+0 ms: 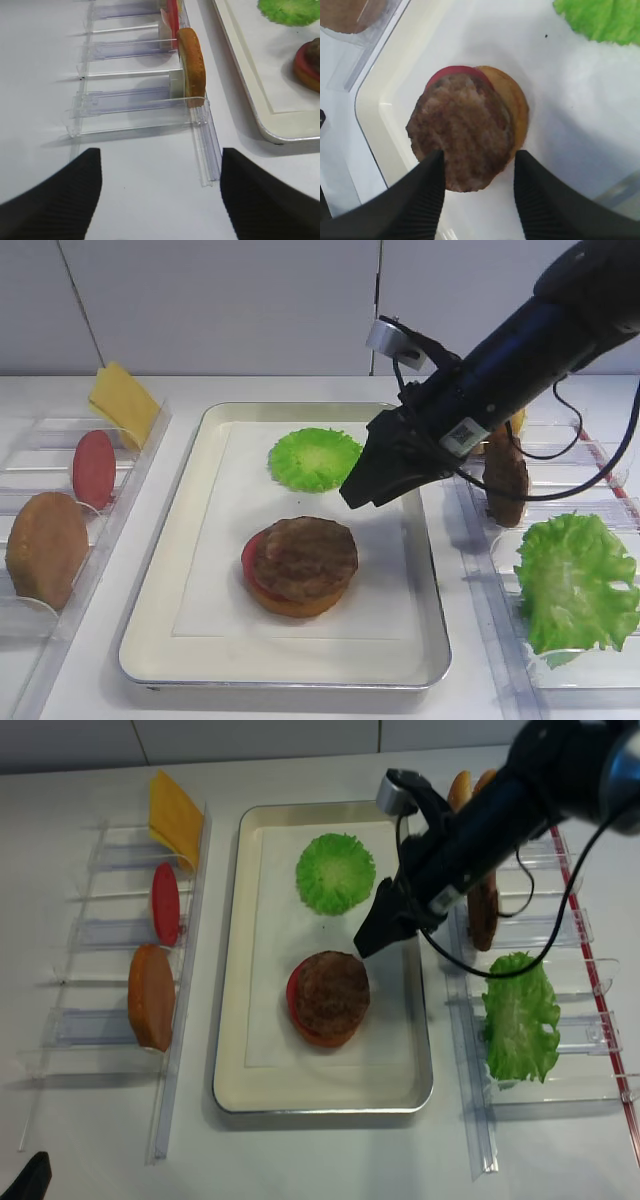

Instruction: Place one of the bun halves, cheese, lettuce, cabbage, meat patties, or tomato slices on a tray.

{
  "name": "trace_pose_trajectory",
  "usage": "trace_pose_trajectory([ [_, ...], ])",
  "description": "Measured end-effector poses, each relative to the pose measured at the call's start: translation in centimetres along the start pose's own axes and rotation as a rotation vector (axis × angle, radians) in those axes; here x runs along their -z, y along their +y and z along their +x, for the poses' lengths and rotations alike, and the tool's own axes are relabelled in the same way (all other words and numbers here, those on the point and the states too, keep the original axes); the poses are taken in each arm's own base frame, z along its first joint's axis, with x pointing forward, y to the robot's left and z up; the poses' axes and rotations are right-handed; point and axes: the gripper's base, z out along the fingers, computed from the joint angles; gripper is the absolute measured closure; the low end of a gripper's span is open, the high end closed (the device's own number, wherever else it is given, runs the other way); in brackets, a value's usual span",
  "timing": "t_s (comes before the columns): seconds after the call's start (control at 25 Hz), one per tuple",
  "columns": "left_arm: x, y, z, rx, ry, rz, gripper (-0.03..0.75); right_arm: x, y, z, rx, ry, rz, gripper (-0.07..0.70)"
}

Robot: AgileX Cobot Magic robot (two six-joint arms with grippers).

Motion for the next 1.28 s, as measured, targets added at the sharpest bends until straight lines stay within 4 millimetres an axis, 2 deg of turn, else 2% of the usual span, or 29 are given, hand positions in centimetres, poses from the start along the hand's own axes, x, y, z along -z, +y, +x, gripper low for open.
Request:
trace_pose_trajectory([
  [0.2,0.0,0.0,0.0,0.0,0.0,0.0,0.242,2.1,0.6,-1.7,0.051,0.084,0.079,0.26],
  [0.36,0.0,0.0,0.0,0.0,0.0,0.0,0.242,4.6,0.1,-2.9,0.051,0.157,0.302,0.26],
  [0.56,0.0,0.0,0.0,0.0,0.0,0.0,0.242,7.6,-0.1,-3.4,-0.003,0.19,0.557,0.26],
  [0.76,0.0,0.0,0.0,0.0,0.0,0.0,0.242,10.4,1.5,-3.1,-0.032,0.152,0.692,0.26],
  [0.88,0.0,0.0,0.0,0.0,0.0,0.0,0.242,12.4,3.8,-2.8,-0.024,0.085,0.72,0.26],
  [1.04,0.0,0.0,0.0,0.0,0.0,0.0,0.242,14.8,7.1,-1.0,0.005,0.013,0.743,0.26],
  [1.28,0.0,0.0,0.0,0.0,0.0,0.0,0.242,16.2,10.7,4.8,0.028,0.0,0.761,0.26],
])
